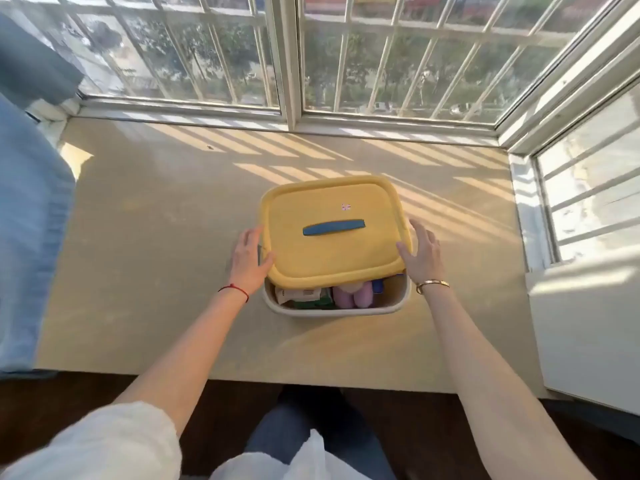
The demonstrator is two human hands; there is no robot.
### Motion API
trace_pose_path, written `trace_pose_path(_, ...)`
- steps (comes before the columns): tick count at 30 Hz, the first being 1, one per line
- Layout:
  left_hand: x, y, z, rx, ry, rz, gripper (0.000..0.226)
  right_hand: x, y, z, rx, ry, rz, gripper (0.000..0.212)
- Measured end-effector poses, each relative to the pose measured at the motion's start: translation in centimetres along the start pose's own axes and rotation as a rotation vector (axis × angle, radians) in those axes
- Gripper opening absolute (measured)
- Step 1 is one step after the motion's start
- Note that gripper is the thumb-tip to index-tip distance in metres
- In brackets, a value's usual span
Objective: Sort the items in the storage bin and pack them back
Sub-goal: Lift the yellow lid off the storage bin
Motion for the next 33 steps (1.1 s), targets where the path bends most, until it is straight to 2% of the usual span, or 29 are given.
trace_pose_path(6, 1.9, -2.6, -1.9, -0.082, 0.135, -0.086, 0.070, 3.0, -3.4, 0.5, 0.045, -0.103, -0.069, 0.063)
trace_pose_path(14, 2.1, -2.7, -2.4, -0.137, 0.096, -0.124, 0.071, 3.2, -3.7, 0.3, 0.109, -0.122, 0.005, 0.061)
trace_pose_path(19, 1.1, -2.0, -2.1, -0.188, 0.108, -0.101, 0.073, 0.5, -2.1, -0.2, 0.196, -0.136, 0.077, 0.062)
trace_pose_path(24, -1.6, -0.8, 0.2, -0.204, -0.028, -0.042, 0.073, -3.8, 0.6, 0.8, 0.256, -0.166, 0.104, 0.067)
trace_pose_path(33, -6.8, -4.7, 6.1, -0.497, -0.002, -0.236, 0.070, -12.0, 6.4, 8.6, 0.325, -0.215, 0.102, 0.060)
Point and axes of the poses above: each hand's wrist, its own x-axis towards the middle knuckle, its own y-axis out of the back of the hand, z = x × y, the point moved 3 cm from there along x, towards the middle knuckle, and after that the axes turned 9 degrees about -x, right-handed, at the moved point
